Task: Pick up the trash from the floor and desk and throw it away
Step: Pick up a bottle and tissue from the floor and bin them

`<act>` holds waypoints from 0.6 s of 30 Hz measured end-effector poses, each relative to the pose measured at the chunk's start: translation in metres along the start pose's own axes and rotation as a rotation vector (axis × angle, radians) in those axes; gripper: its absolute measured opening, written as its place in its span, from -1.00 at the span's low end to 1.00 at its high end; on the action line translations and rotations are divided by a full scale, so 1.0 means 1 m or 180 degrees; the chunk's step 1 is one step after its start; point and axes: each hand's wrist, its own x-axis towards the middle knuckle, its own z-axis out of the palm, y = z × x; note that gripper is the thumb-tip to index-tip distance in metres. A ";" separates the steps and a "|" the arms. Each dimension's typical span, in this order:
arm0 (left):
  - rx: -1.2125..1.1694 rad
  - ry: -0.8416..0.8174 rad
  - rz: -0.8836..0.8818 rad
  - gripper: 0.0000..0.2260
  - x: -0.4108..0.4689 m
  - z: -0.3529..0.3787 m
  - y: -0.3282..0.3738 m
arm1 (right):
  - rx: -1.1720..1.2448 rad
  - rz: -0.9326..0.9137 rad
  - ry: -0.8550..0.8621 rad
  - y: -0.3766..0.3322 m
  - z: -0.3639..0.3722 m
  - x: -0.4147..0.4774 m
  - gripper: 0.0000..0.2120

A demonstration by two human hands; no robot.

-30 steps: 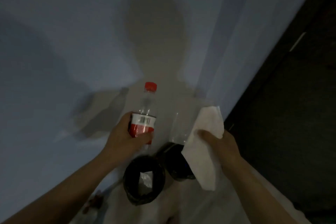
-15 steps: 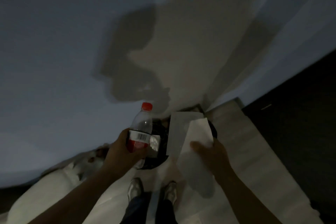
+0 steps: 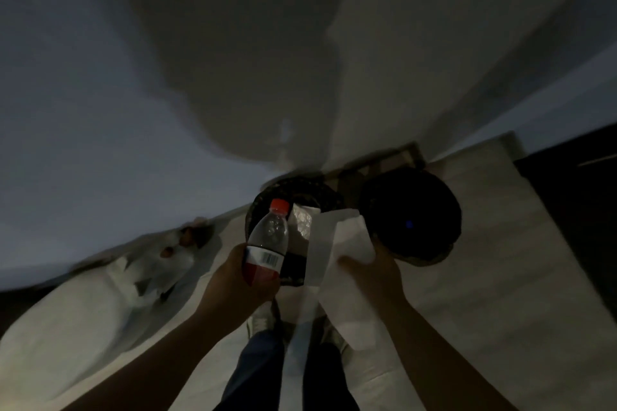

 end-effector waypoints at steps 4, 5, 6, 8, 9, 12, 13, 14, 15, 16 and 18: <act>0.0133 0.0000 -0.0091 -0.49 0.028 0.012 -0.031 | -0.0157 0.0325 -0.0076 0.027 0.038 0.045 -0.37; 0.0148 0.0026 -0.0117 -0.49 0.034 0.014 -0.038 | -0.0186 0.0397 -0.0099 0.032 0.047 0.054 -0.36; 0.0157 0.0045 -0.0126 -0.49 0.041 0.016 -0.044 | -0.0216 0.0433 -0.0100 0.037 0.055 0.063 -0.34; 0.0171 0.0026 -0.0153 -0.48 0.052 0.020 -0.056 | -0.0276 0.0457 -0.0071 0.043 0.069 0.079 -0.31; 0.0179 0.0011 -0.0157 -0.46 0.058 0.021 -0.062 | -0.0289 0.0452 -0.0051 0.045 0.076 0.087 -0.29; 0.0198 0.0000 -0.0173 -0.44 0.071 0.022 -0.075 | -0.0345 0.0384 -0.0002 0.044 0.093 0.107 -0.19; 0.0196 -0.0003 -0.0172 -0.44 0.075 0.022 -0.079 | -0.0345 0.0360 0.0025 0.044 0.098 0.112 -0.17; 0.0193 -0.0010 -0.0173 -0.45 0.079 0.021 -0.083 | -0.0294 0.0348 0.0054 0.042 0.102 0.117 -0.17; 0.0192 -0.0011 -0.0182 -0.45 0.082 0.021 -0.086 | -0.0225 0.0351 0.0066 0.041 0.105 0.121 -0.17; 0.0197 0.0000 -0.0200 -0.45 0.085 0.019 -0.088 | -0.0197 0.0370 0.0053 0.039 0.109 0.124 -0.19; 0.0197 0.0027 -0.0229 -0.44 0.089 0.016 -0.093 | -0.0430 0.0411 -0.0010 0.035 0.114 0.125 -0.26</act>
